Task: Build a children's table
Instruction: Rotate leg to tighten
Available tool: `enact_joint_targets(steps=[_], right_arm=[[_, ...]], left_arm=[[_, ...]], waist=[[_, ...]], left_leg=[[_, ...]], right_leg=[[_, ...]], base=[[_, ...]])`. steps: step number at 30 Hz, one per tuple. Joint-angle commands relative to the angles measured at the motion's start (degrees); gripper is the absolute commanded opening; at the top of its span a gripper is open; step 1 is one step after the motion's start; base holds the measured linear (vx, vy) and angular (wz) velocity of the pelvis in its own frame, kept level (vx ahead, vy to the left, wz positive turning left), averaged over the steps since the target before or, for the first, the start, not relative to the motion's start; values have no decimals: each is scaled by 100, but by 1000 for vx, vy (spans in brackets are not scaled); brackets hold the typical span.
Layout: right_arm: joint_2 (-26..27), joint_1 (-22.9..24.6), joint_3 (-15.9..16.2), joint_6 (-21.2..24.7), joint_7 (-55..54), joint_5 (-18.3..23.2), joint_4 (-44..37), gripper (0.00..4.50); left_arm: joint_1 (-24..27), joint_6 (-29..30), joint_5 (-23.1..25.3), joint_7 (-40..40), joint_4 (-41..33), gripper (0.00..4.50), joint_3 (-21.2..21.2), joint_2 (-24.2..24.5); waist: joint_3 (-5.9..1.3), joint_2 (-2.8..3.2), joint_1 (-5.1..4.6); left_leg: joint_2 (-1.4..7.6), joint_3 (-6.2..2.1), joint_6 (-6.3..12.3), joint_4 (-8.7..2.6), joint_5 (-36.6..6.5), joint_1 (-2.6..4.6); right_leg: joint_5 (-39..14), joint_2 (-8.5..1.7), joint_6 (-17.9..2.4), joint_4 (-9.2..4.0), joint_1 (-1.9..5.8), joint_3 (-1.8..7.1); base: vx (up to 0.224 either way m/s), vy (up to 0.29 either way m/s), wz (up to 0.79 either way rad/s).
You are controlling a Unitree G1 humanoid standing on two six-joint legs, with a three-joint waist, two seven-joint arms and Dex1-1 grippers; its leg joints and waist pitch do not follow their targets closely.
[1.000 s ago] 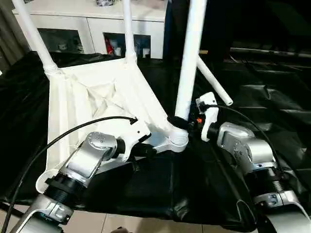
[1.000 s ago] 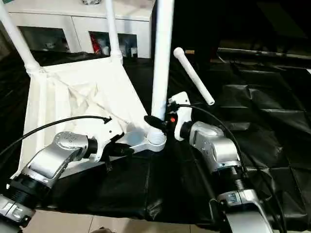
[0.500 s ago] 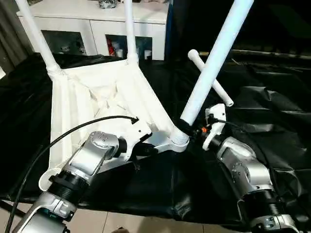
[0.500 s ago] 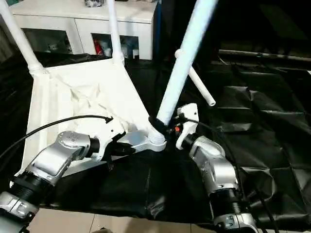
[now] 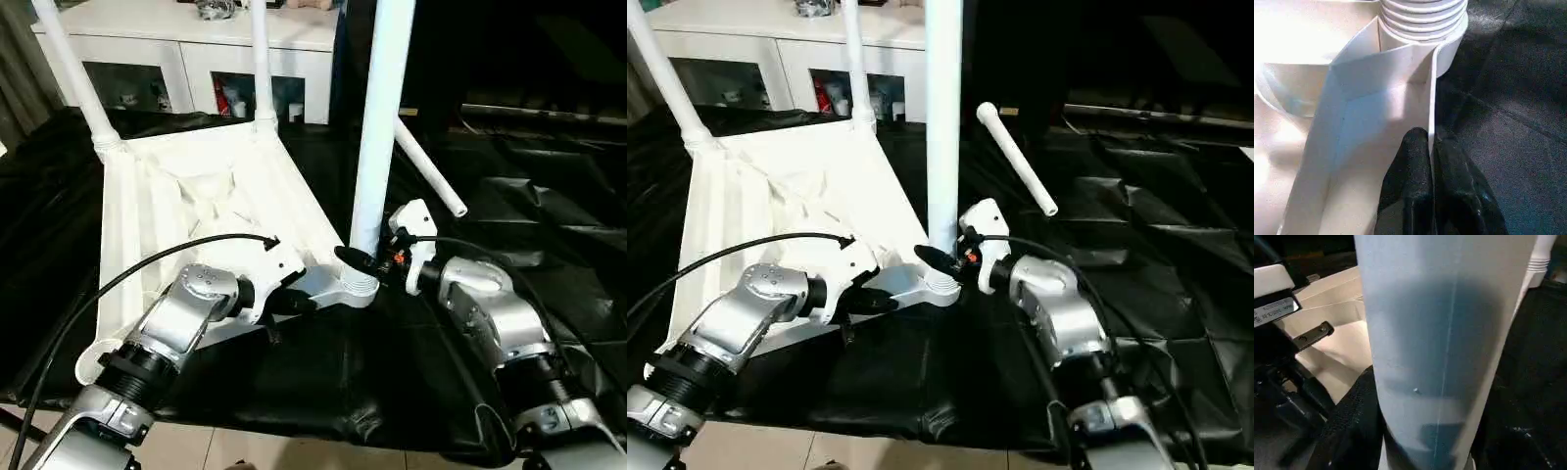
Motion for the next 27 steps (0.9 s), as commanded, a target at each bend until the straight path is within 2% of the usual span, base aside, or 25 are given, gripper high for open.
enact_joint_targets(steps=[1, 3, 4, 8, 9, 10, 12, 14, 15, 17, 20, 21, 25, 27], right_arm=[[-8, 256, 275, 263, 297, -116, 430, 189], [-38, 290, 217, 174, 422, -60, 478, 189], [-55, 311, 187, 141, 527, -10, 495, 189], [-76, 329, 113, 47, 661, 65, 550, 189], [-101, 355, 14, -98, 754, 125, 646, 189], [-103, 361, -20, -142, 764, 141, 682, 189], [-103, 436, -186, -240, 884, 297, 764, 189], [-103, 468, -228, -290, 892, 308, 815, 189], [-92, 492, -262, -306, 861, 310, 853, 189], [-61, 519, -346, -301, 789, 339, 921, 189], [-45, 561, -400, -343, 722, 339, 977, 189], [-41, 639, -419, -392, 729, 355, 973, 189], [-34, 688, -418, -429, 756, 371, 946, 189], [-95, 736, -282, -617, 731, 179, 863, 189]], left_arm=[[-179, -242, -46, 96, -35, 0, 202, -18], [-170, -380, -86, 2, -37, 0, 211, -27], [-156, -526, -119, -85, -49, 0, 205, -28], [-159, -695, -195, -269, -66, 0, 196, -33], [-166, -702, -302, -465, -156, 0, 194, -29], [-167, -679, -327, -505, -186, 0, 194, -26], [-180, -704, -331, -573, -194, 0, 180, -7], [-187, -736, -311, -585, -163, 0, 176, 1], [-192, -763, -300, -588, -129, 0, 182, -1], [-207, -810, -280, -589, -71, 0, 192, -11], [-227, -857, -256, -606, -15, 0, 200, -20], [-259, -874, -235, -635, 27, 0, 208, -37], [-294, -887, -209, -662, 66, 0, 217, -45], [-307, -901, -189, -653, 81, 0, 216, -40]], waist=[[-289, -70, 36], [-288, -62, 35], [-296, -32, 38], [-298, -32, 63], [-304, -1, 83], [-304, -15, 88], [-313, 35, 89], [-320, 26, 91], [-328, 47, 89], [-321, 54, 86], [-296, 39, 87], [-298, 50, 97], [-310, 60, 96], [-304, 51, 99]], left_leg=[[471, -249, 296, -405, -999, 39], [477, -254, 291, -411, -1030, 43], [478, -253, 286, -408, -1049, 51], [491, -256, 300, -415, -1073, 50], [494, -257, 289, -417, -1087, 54], [503, -259, 280, -420, -1090, 50], [522, -269, 268, -426, -1122, 58], [532, -270, 262, -432, -1120, 64], [540, -273, 253, -435, -1103, 56], [533, -268, 251, -433, -1117, 54], [509, -262, 236, -429, -1236, 61], [503, -260, 239, -427, -1226, 64], [527, -274, 250, -444, -1211, 66], [520, -270, 254, -445, -1230, 61]], right_leg=[[-2655, -820, -272, -637, 200, 460], [-2662, -815, -256, -643, 193, 457], [-2622, -808, -254, -648, 190, 462], [-2538, -811, -285, -638, 193, 464], [-2526, -822, -314, -638, 193, 464], [-2497, -823, -331, -631, 201, 470], [-2364, -814, -401, -621, 197, 465], [-2228, -807, -450, -609, 202, 464], [-2045, -806, -547, -583, 208, 466], [-1992, -814, -610, -579, 211, 472], [-2381, -834, -530, -634, 217, 465], [-2500, -835, -471, -652, 217, 465], [-2407, -816, -453, -634, 207, 461], [-2413, -820, -466, -638, 205, 460]], base=[[0, 0, 0], [0, 0, 0], [0, 0, 0], [0, 0, 0], [0, 0, 0], [0, 0, 0], [0, 0, 0], [0, 0, 0], [0, 0, 0], [0, 0, 0], [0, 0, 0], [0, 0, 0], [0, 0, 0], [0, 0, 0]])
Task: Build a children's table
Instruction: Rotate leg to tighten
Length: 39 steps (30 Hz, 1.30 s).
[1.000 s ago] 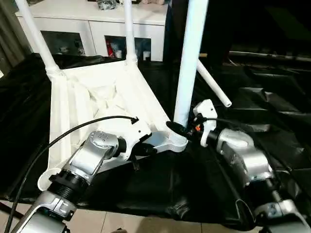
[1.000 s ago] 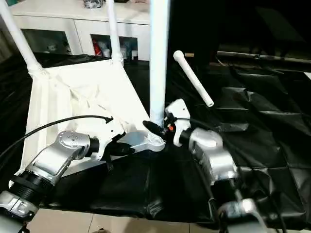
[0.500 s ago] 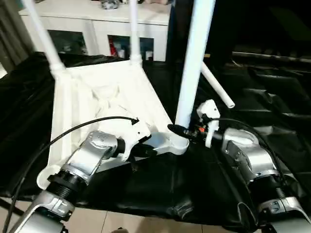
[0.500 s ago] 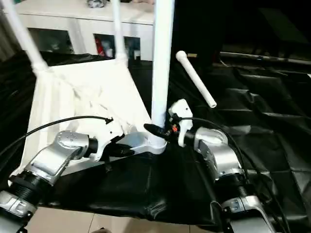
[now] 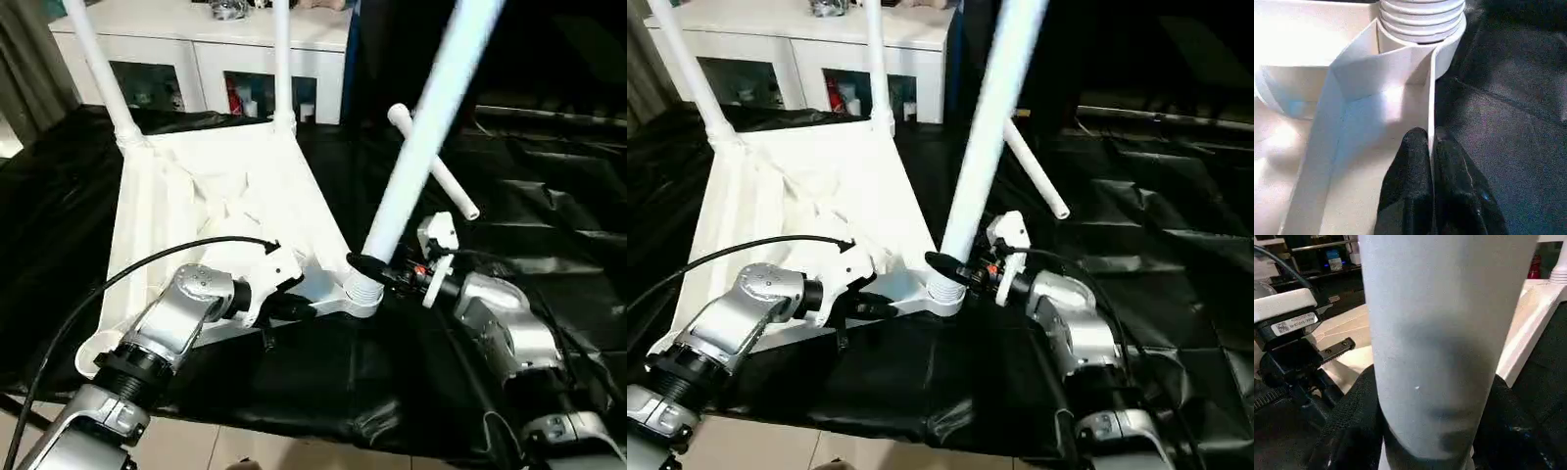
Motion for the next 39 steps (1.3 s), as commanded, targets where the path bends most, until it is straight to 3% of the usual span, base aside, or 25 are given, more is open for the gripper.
enact_joint_targets(steps=[1, 6, 10, 15, 18, 24, 28, 33, 39], right_arm=[[-181, 344, 356, -19, -161, -603, 341, 189], [-197, 448, 495, -250, -306, -870, 133, 188], [-206, 415, 563, -248, -260, -915, 135, 188], [-81, 137, 631, 212, 78, -677, 408, 188], [-61, -8, 650, 348, 146, -647, 571, 188], [-275, -120, 804, 206, 562, -849, 837, 188], [-412, 4, 967, 156, 836, -949, 665, 188], [-528, 105, 1136, 28, 1050, -1037, 563, 188], [-443, 42, 1003, -44, 776, -1065, 738, 188]], left_arm=[[-301, -345, -199, -93, -140, 0, 248, -68], [-309, -358, -189, -92, -131, 0, 263, -37], [-329, -369, -171, -131, -110, 0, 251, -5], [-286, -317, -255, -333, -242, 0, 210, 22], [-248, -282, -307, -463, -347, 0, 177, 44], [-156, -303, -303, -704, -462, 0, 38, 125], [-110, -319, -322, -966, -590, 0, -65, 228], [-68, -432, -323, -1339, -698, 0, -226, 395], [-172, -425, -168, -986, -477, 0, -139, 278]], waist=[[-298, -14, 15], [-274, 6, 5], [-277, 27, -5], [-276, 68, -4], [-289, 77, -31], [-287, 60, -40], [-299, 106, -19], [-288, 86, 2], [-269, 89, -9]], left_leg=[[516, -271, 248, -433, -1204, 56], [521, -287, 210, -453, -1394, 85], [531, -297, 205, -466, -1432, 74], [519, -291, 215, -453, -1439, 71], [543, -298, 207, -463, -1417, 62], [533, -285, 227, -452, -1377, 57], [567, -290, 212, -468, -1358, 68], [561, -280, 209, -466, -1390, 70], [567, -294, 130, -483, -1598, 101]], right_leg=[[-2412, -818, -452, -600, 191, 463], [-2729, -821, -370, -644, 166, 462], [-2632, -821, -411, -634, 167, 467], [-2642, -832, -445, -648, 174, 472], [-2337, -812, -561, -605, 185, 470], [-2348, -814, -599, -597, 198, 473], [-2036, -796, -681, -559, 188, 479], [-2177, -826, -668, -582, 199, 492], [-2458, -829, -622, -622, 179, 486]], base=[[0, 0, 0], [0, 0, 0], [0, 0, 0], [0, 0, 0], [0, 0, 0], [0, 0, 0], [0, 0, 0], [0, 0, 0], [0, 0, 0]])
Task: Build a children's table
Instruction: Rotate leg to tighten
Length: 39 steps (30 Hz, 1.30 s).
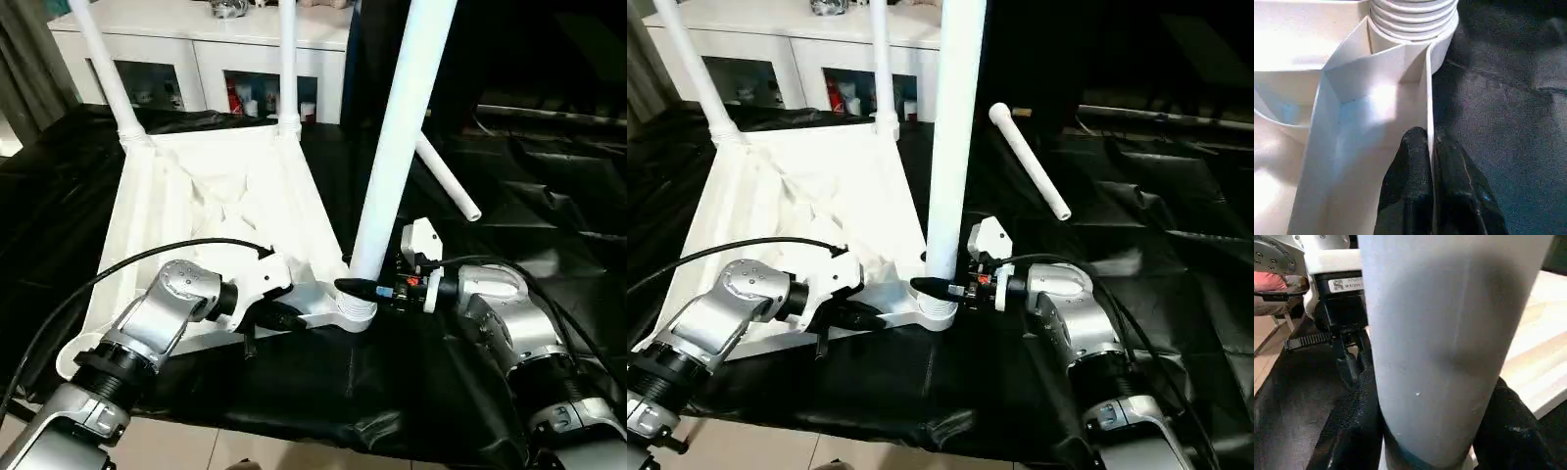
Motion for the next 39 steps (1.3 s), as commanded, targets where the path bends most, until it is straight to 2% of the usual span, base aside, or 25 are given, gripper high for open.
enact_joint_targets(steps=[1, 3, 4, 6, 7, 8, 9, 10, 11, 12, 13, 14, 15, 16, 17, 18, 19, 20, 21, 22, 24, 25, 29, 35, 39], right_arm=[[-13, 240, 256, 236, -634, -736, 927, 188], [103, 54, 132, 188, -1404, -888, 1348, 188], [156, -26, 67, 207, -1737, -922, 1526, 188], [214, -99, -21, 288, -2000, -896, 1678, 188], [355, -266, -204, 441, -2581, -840, 2008, 188], [445, -371, -298, 513, -2935, -815, 2189, 188], [445, -371, -298, 513, -2935, -815, 2189, 188], [630, -593, -497, 623, -3657, -729, 2520, 188], [689, -665, -566, 653, -3890, -690, 2624, 188], [778, -793, -699, 667, -4305, -614, 2816, 188], [874, -933, -845, 673, -4759, -535, 3028, 188], [946, -1044, -962, 658, -5207, -483, 3201, 188], [1032, -1157, -1083, 610, -5597, -415, 3373, 188], [1076, -1213, -1114, 567, -5791, -418, 3447, 188], [1125, -1277, -1147, 518, -6011, -423, 3530, 188], [1163, -1324, -1168, 478, -6172, -430, 3593, 188], [1263, -1433, -1192, 400, -6389, -447, 3708, 188], [1321, -1494, -1191, 375, -6473, -462, 3749, 188], [1377, -1555, -1202, 358, -6513, -474, 3804, 188], [1431, -1605, -1226, 353, -6523, -462, 3846, 188], [1486, -1684, -1206, 339, -6560, -514, 3920, 188], [1510, -1733, -1174, 314, -6564, -554, 3955, 188], [1548, -1813, -1214, 259, -6621, -550, 4023, 188], [1548, -1887, -1220, 219, -6517, -620, 4147, 188], [1536, -1912, -1088, 236, -6402, -758, 4180, 188]], left_arm=[[-262, -209, -115, -1, -153, 0, 91, -265], [-389, -125, -32, 447, 125, 0, 218, -446], [-444, -53, -18, 608, 226, 0, 264, -518], [-491, 4, -17, 708, 303, 0, 294, -579], [-626, 168, -23, 998, 498, 0, 388, -762], [-714, 272, -35, 1198, 619, 0, 457, -896], [-714, 272, -35, 1198, 619, 0, 457, -896], [-873, 517, -25, 1597, 822, 0, 562, -1155], [-914, 580, -6, 1713, 877, 0, 582, -1230], [-1004, 714, 63, 1983, 992, 0, 629, -1368], [-1103, 859, 142, 2287, 1120, 0, 683, -1522], [-1195, 1013, 182, 2598, 1216, 0, 754, -1689], [-1296, 1135, 191, 2910, 1313, 0, 844, -1876], [-1341, 1185, 186, 3047, 1338, 0, 882, -1974], [-1392, 1242, 179, 3202, 1364, 0, 925, -2085], [-1426, 1282, 174, 3313, 1380, 0, 956, -2166], [-1483, 1389, 164, 3496, 1368, 0, 993, -2314], [-1494, 1459, 174, 3588, 1317, 0, 999, -2380], [-1507, 1517, 175, 3673, 1291, 0, 1008, -2424], [-1506, 1560, 180, 3708, 1260, 0, 1001, -2447], [-1501, 1606, 196, 3731, 1236, 0, 1013, -2468], [-1486, 1627, 222, 3719, 1227, 0, 1015, -2456], [-1486, 1630, 256, 3754, 1284, 0, 1028, -2426], [-1496, 1663, 244, 3783, 1285, 0, 1058, -2422], [-1441, 1692, 247, 3716, 1217, 0, 1022, -2420]], waist=[[-259, 76, -14], [-199, 70, -71], [-179, 40, -110], [-157, 63, -153], [-147, 99, -254], [-124, 109, -307], [-141, 150, -398], [-151, 240, -468], [-161, 257, -477], [-168, 243, -469], [-149, 26, -498], [-101, -31, -433], [-58, -203, -432], [-63, -166, -394], [-193, -58, -316], [-237, 51, -264], [-354, 154, -383], [-346, 149, -387], [-302, 77, -410], [-239, 32, -416], [-219, 31, -411], [-226, 30, -404], [-235, 50, -433], [-257, 38, -419], [-243, 32, -412]], left_leg=[[559, -291, 105, -460, -1632, 109], [530, -308, 12, -461, -1905, 145], [485, -328, -49, -441, -2162, 189], [472, -349, -74, -419, -2393, 246], [497, -391, -122, -436, -2764, 289], [518, -415, -160, -440, -2991, 330], [568, -502, -245, -494, -3460, 302], [750, -615, -360, -713, -4004, 111], [851, -666, -441, -896, -4332, 5], [891, -665, -515, -1004, -4548, -25], [572, -422, -611, -836, -4458, 198], [351, -391, -579, -487, -3947, 433], [-73, -192, -140, 415, -2052, 714], [-47, -215, 30, 349, -1462, 401], [174, -370, 63, -53, -975, -204], [326, -493, 69, -269, -1063, -147], [718, -691, -52, -437, -1258, -73], [733, -681, -63, -462, -1283, -86], [656, -589, -124, -466, -1639, -14], [515, -492, -188, -419, -2119, 69], [425, -462, -151, -363, -2207, 109], [439, -471, -82, -375, -2037, 86], [507, -508, -106, -436, -2107, 59], [539, -495, -72, -456, -1826, 15], [532, -472, -51, -457, -1793, 26]], right_leg=[[-2550, -831, -616, -614, 145, 487], [-3011, -829, -555, -675, 109, 441], [-3580, -842, -364, -746, 108, 383], [-3992, -859, -186, -826, 84, 329], [-4096, -833, -3, -893, 107, 202], [-4057, -808, 30, -939, 85, 110], [-3820, -773, 137, -901, 188, -58], [-3042, -751, 24, -533, 392, -17], [-2501, -701, -94, -267, 480, 72], [-1980, -663, -183, -41, 484, 157], [-2508, -696, -392, -326, 149, 322], [-3828, -887, -259, -738, -138, 316], [-5731, -1100, 217, -1321, -418, 134], [-5822, -1210, 392, -1241, -70, 151], [-4760, -1163, 702, -891, 550, 4], [-4031, -1010, 694, -855, 466, -1], [-1513, -931, -26, -490, 355, 20], [-1015, -921, -242, -429, 339, 55], [-1038, -948, -538, -490, 255, 98], [-2048, -994, -596, -654, 188, 102], [-2970, -1026, -429, -784, 186, 47], [-3291, -1005, -163, -852, 189, 14], [-2978, -967, -123, -808, 172, 14], [-2488, -997, -378, -731, 188, 82], [-2573, -999, -413, -740, 182, 85]], base=[[0, 0, 0], [0, 0, 0], [0, 0, 0], [0, 0, 0], [0, 0, 0], [0, 0, 0], [-24, 53, -13], [-24, 53, -13], [-67, 37, -17], [-78, 9, -3], [-78, 9, -3], [0, 0, 0], [0, 0, 0], [0, 0, 0], [50, 35, -44], [73, 52, -29], [73, 52, -29], [0, 0, 0], [0, 0, 0], [0, 0, 0], [0, 0, 0], [0, 0, 0], [0, 0, 0], [0, 0, 0], [0, 0, 0]])
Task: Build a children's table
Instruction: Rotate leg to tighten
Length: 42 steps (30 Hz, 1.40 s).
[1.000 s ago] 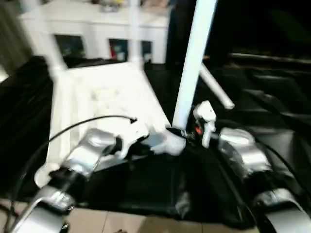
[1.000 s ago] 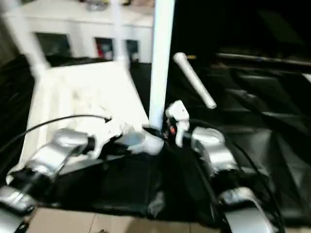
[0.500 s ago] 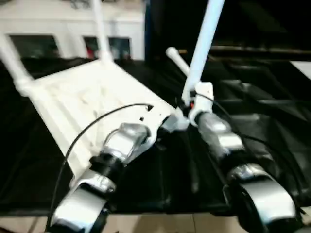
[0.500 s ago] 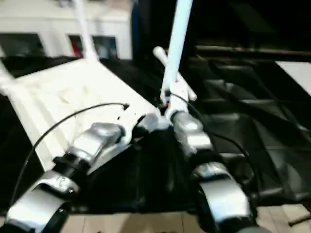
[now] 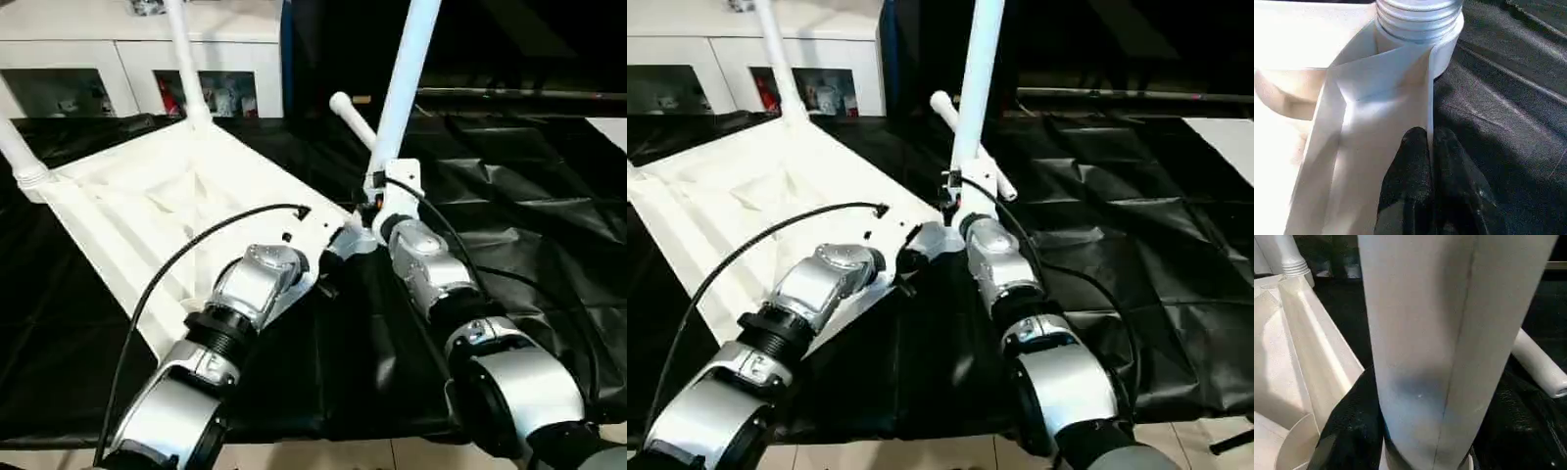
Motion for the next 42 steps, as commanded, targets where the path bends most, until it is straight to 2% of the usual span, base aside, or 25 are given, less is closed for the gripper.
enact_joint_targets(steps=[1, 3, 4, 5, 9, 10, 11, 12, 14, 16, 18, 21, 22, 24, 26, 27, 28, 30, 32, 33, 34, 36, 38, 40, 42], right_arm=[[-132, 417, -34, 495, -134, -174, 885, 188], [-126, 396, 33, 460, 24, -241, 889, 188], [-118, 365, 30, 377, 205, -242, 867, 223], [-118, 365, 30, 377, 205, -242, 867, 223], [-138, 262, 33, 157, 508, -270, 805, 263], [-155, 230, 21, 97, 595, -252, 776, 274], [-169, 199, -1, 34, 717, -228, 744, 274], [-169, 199, -1, 34, 717, -228, 744, 291], [-192, 173, 4, -27, 802, -234, 714, 311], [-236, 138, 62, -196, 1204, -287, 598, 323], [-249, 125, 50, -272, 1439, -284, 553, 348], [-270, 131, 65, -344, 1693, -296, 499, 368], [-289, 144, 84, -375, 1839, -301, 447, 380], [-330, 182, 105, -370, 2127, -256, 324, 399], [-347, 198, 111, -366, 2247, -235, 273, 413], [-497, 298, 188, -342, 2732, -201, 4, 425], [-679, 426, 253, -254, 3109, -150, -319, 436], [-801, 512, 294, -196, 3337, -123, -529, 444], [-1049, 740, 369, -47, 3783, -41, -1030, 444], [-1411, 1131, 494, 147, 4374, 90, -1752, 444], [-1411, 1131, 494, 147, 4374, 90, -1752, 444], [-1676, 1450, 573, 222, 4782, 163, -2233, 444], [-1800, 1634, 587, 287, 5031, 202, -2500, 444], [-2055, 2048, 699, 411, 5515, 327, -3125, 444], [-2239, 2343, 866, 408, 5757, 263, -3577, 444]], left_arm=[[-109, 56, -142, -167, -394, 0, 70, -12], [-79, 55, -146, -186, -421, 0, 47, -6], [-79, 23, -142, -197, -411, 0, 44, 1], [-79, 23, -142, -197, -411, 0, 44, 1], [-121, -63, -139, -228, -340, 0, 70, 42], [-143, -86, -141, -230, -312, 0, 85, 54], [-159, -101, -142, -234, -295, 0, 97, 68], [-159, -101, -142, -234, -295, 0, 97, 68], [-175, -118, -143, -237, -276, 0, 109, 81], [-189, -164, -148, -253, -240, 0, 138, 129], [-194, -206, -147, -267, -204, 0, 150, 153], [-187, -268, -138, -286, -195, 0, 149, 175], [-178, -292, -142, -308, -205, 0, 144, 194], [-157, -387, -137, -400, -221, 0, 110, 241], [-148, -427, -135, -440, -228, 0, 94, 261], [-74, -631, -81, -724, -303, 0, -67, 402], [13, -738, -54, -966, -411, 0, -191, 529], [73, -798, -38, -1118, -483, 0, -270, 611], [183, -853, -85, -1385, -636, 0, -342, 749], [351, -976, -173, -1796, -868, 0, -429, 959], [351, -976, -173, -1796, -868, 0, -429, 959], [499, -1163, -221, -2173, -1059, 0, -523, 1150], [593, -1297, -267, -2413, -1181, 0, -571, 1259], [860, -1523, -503, -3077, -1644, 0, -677, 1541], [1032, -1474, -684, -3472, -2025, 0, -741, 1752]], waist=[[-279, 48, 55], [-271, 47, 48], [-271, 51, 43], [-273, 50, 41], [-305, 56, 62], [-335, 45, 106], [-346, 25, 126], [-359, 44, 159], [-369, 36, 178], [-394, 30, 205], [-444, 17, 233], [-457, -4, 250], [-485, -15, 272], [-480, -15, 281], [-461, -31, 322], [-441, -66, 354], [-444, -48, 388], [-456, -36, 411], [-458, -38, 424], [-455, -19, 453], [-472, -32, 479], [-472, -13, 506], [-448, -19, 518], [-434, -17, 573], [-455, -1, 610]], left_leg=[[547, -243, 90, -522, -1544, -64], [550, -245, 83, -526, -1607, -52], [553, -251, 90, -531, -1607, -68], [555, -250, 92, -530, -1618, -63], [557, -234, 125, -517, -1420, -58], [559, -199, 170, -499, -1149, -59], [576, -203, 254, -509, -848, -118], [587, -172, 317, -484, -682, -87], [582, -157, 405, -469, -396, -129], [574, -136, 500, -438, -203, -128], [560, -127, 646, -394, 156, -169], [546, -109, 948, -331, 553, -216], [528, -102, 1073, -297, 688, -235], [528, -100, 1107, -289, 717, -239], [517, -82, 1152, -270, 604, -249], [510, -80, 1136, -281, 494, -246], [522, -81, 1098, -278, 485, -232], [554, -77, 1090, -273, 518, -213], [589, -82, 1130, -266, 608, -196], [578, -79, 1127, -259, 601, -196], [611, -90, 1142, -254, 662, -182], [605, -90, 1152, -252, 711, -174], [584, -78, 1051, -271, 545, -194], [606, -82, 925, -292, 288, -179], [614, -86, 861, -285, 384, -161]], right_leg=[[-2761, -790, -347, -564, 226, 565], [-2869, -784, -306, -577, 216, 556], [-2842, -787, -295, -577, 225, 560], [-2844, -786, -295, -576, 220, 560], [-2614, -794, -413, -547, 220, 593], [-2217, -805, -544, -503, 222, 628], [-1825, -785, -687, -408, 259, 632], [-1623, -789, -776, -400, 234, 637], [-1266, -786, -905, -331, 274, 639], [-993, -781, -973, -286, 278, 637], [-574, -781, -1024, -198, 299, 635], [-51, -765, -1139, -105, 276, 631], [80, -752, -1117, -72, 284, 615], [93, -749, -1109, -71, 270, 616], [-195, -732, -1014, -102, 251, 607], [-474, -729, -892, -145, 258, 600], [-673, -694, -746, -161, 260, 592], [-655, -694, -693, -138, 239, 600], [-525, -685, -690, -110, 217, 604], [-524, -676, -673, -121, 225, 596], [-396, -689, -649, -79, 221, 613], [-345, -682, -682, -78, 207, 607], [-576, -680, -657, -125, 219, 597], [-962, -691, -451, -176, 238, 610], [-852, -665, -440, -151, 226, 613]], base=[[0, 0, 0], [0, 0, 0], [0, 0, 0], [0, 0, 0], [0, 0, 0], [0, 0, 0], [0, 0, 0], [0, 0, 0], [0, 0, 0], [0, 0, 0], [0, 0, 0], [0, 0, 0], [0, 0, 0], [0, 0, 0], [0, 0, 0], [0, 0, 0], [0, 0, 0], [0, 0, 0], [0, 0, 0], [0, 0, 0], [0, 0, 0], [0, 0, 0], [0, 0, 0], [0, 0, 0], [0, 0, 0]])
